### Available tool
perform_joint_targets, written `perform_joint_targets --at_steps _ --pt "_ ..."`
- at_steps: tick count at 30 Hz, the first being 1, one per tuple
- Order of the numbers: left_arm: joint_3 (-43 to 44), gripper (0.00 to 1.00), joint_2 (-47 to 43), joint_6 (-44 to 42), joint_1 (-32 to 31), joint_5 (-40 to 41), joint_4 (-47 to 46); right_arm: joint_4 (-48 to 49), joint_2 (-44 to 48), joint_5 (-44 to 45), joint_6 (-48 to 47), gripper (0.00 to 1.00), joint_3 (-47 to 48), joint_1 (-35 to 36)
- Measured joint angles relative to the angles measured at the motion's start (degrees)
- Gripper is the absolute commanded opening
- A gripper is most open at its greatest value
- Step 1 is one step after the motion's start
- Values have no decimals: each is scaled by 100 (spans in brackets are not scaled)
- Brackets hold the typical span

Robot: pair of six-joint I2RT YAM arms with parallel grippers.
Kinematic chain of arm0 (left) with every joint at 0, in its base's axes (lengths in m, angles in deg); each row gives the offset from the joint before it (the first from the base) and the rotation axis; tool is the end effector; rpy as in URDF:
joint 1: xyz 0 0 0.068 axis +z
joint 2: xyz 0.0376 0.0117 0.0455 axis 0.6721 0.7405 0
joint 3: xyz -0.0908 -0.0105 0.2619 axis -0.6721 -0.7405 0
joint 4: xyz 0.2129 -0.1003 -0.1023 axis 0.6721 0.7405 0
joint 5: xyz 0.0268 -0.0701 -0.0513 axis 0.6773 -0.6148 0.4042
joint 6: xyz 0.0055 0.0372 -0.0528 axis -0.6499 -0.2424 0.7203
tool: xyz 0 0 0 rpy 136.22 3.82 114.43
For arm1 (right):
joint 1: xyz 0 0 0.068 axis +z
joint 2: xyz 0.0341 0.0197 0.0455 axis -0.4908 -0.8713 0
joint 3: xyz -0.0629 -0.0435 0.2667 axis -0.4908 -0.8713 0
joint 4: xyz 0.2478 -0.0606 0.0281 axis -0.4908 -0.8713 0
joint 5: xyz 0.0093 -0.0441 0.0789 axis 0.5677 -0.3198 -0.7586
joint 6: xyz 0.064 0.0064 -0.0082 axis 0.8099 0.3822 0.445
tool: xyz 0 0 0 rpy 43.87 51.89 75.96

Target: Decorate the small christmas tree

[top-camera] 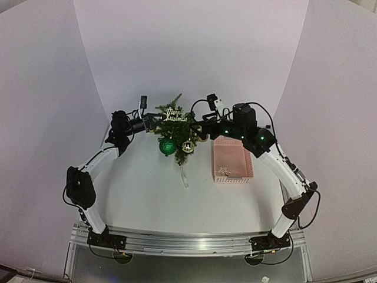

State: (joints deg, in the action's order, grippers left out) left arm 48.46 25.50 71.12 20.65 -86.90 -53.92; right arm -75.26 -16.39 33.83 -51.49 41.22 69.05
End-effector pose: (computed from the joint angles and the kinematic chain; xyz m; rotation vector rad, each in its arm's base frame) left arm 0.3868 -0.1939 0.3894 0.5312 1.5399 -1.4498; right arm 0.2974 0.2615 0.4865 -0.6419 1.6915 0.8149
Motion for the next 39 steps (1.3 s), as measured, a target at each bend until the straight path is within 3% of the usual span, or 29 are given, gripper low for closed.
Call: perform_joint_targets --at_steps 15,39 --pt "-537 0 67 134 -111 5 -357 50 -8 -177 69 91 0 -15" --pt "-386 0 261 248 -114 59 -746 98 -6 -352 142 92 -98 -15"
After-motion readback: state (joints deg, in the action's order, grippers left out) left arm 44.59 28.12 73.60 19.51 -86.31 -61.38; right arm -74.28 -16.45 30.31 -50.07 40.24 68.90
